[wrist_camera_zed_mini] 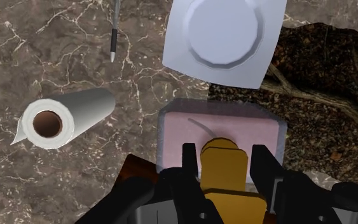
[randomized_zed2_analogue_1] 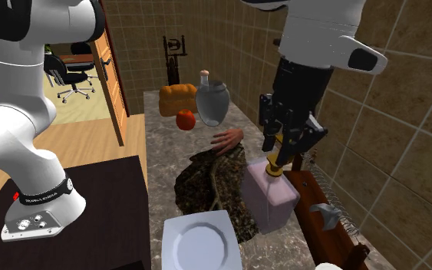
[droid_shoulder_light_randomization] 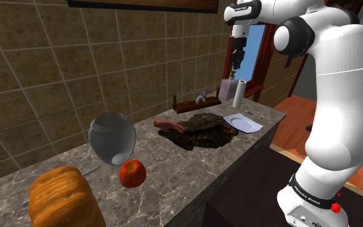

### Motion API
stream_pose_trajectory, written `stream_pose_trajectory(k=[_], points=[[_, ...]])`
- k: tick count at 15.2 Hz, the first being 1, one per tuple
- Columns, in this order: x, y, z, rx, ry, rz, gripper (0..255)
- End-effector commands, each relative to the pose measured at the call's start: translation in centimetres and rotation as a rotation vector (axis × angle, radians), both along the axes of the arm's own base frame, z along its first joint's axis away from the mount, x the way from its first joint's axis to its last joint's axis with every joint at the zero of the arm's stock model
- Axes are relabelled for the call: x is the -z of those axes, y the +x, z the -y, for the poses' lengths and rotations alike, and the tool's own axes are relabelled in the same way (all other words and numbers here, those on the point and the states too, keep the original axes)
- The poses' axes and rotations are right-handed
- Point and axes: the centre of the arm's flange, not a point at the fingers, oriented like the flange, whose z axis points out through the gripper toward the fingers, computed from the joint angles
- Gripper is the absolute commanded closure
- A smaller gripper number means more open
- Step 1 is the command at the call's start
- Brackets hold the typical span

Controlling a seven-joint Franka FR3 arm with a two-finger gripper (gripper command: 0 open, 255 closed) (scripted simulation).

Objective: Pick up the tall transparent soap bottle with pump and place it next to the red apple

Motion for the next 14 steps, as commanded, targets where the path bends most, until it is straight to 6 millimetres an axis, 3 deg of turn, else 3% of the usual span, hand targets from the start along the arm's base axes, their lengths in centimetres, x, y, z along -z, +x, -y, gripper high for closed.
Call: stream_pose_trajectory(k=[1, 7, 14], points=[[-1.0, 0.0, 0.0, 0.0, 0.0, 0.0, 255], [-3.7, 0.0, 0.0, 0.0, 0.0, 0.0, 255], [-5.3, -2.6, -8.7, 0.0, 0.0, 0.0, 255]])
